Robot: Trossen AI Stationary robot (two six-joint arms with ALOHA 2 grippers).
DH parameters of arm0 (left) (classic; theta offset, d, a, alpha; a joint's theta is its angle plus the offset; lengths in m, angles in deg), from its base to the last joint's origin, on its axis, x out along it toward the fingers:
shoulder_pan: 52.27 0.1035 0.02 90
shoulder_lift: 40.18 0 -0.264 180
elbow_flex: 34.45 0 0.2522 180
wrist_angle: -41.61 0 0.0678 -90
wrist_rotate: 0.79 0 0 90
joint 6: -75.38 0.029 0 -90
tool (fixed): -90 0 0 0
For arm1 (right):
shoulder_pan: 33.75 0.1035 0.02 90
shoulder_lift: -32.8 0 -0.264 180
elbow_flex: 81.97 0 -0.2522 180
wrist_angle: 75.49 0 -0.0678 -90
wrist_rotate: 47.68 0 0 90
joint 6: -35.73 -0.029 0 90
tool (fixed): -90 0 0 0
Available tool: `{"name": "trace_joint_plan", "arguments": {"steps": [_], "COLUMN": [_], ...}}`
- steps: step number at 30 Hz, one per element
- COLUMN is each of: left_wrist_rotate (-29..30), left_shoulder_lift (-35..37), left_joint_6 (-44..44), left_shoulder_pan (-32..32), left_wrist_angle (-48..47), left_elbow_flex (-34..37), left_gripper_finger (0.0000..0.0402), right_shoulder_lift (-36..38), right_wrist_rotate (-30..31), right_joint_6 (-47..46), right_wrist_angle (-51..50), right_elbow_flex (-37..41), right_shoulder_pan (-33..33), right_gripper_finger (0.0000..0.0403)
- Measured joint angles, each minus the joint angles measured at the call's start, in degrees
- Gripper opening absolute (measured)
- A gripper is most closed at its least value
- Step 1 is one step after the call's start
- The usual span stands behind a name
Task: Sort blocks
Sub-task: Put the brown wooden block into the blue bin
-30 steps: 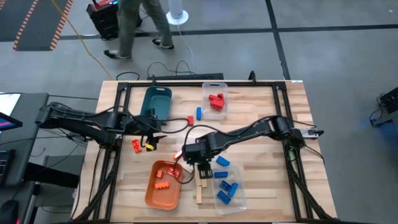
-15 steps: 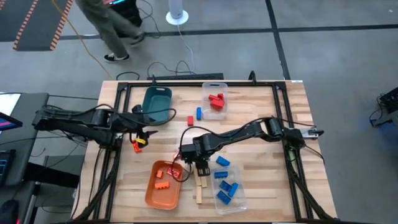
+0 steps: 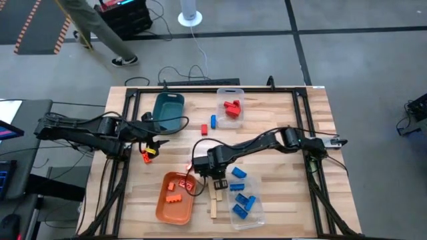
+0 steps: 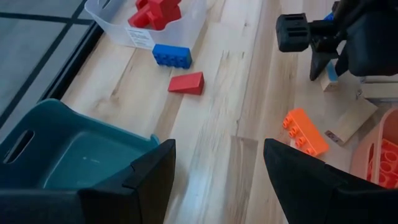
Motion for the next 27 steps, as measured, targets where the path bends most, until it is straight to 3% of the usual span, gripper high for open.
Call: {"name": "trace_joint_plan", "arguments": {"steps": [11, 19, 27], "left_wrist_rotate": [0.01, -0.53, -3.41], "left_shoulder_lift": [0.0, 0.0, 0.11], "left_joint_6": [0.16, 0.95, 9.65], "left_shoulder_pan": [-0.02, -0.02, -0.52], "left_wrist_angle": [0.03, 0.62, 22.14], "left_elbow_flex": [0.0, 0.11, 10.34], "left_gripper_finger": [0.0237, 0.0237, 0.0237], "right_shoulder_lift": [1.42, 8.22, 17.7], "right_wrist_rotate": [-0.02, 0.75, 1.44], "right_joint_6": [0.23, -1.32, 3.25], "right_wrist_angle": [-2.25, -3.47, 14.69], "right_elbow_flex": [0.17, 0.21, 0.13], "right_shoulder_pan": [-1.06, -1.21, -2.42], "right_gripper_finger": [0.0008, 0.0008, 0.0008]}}
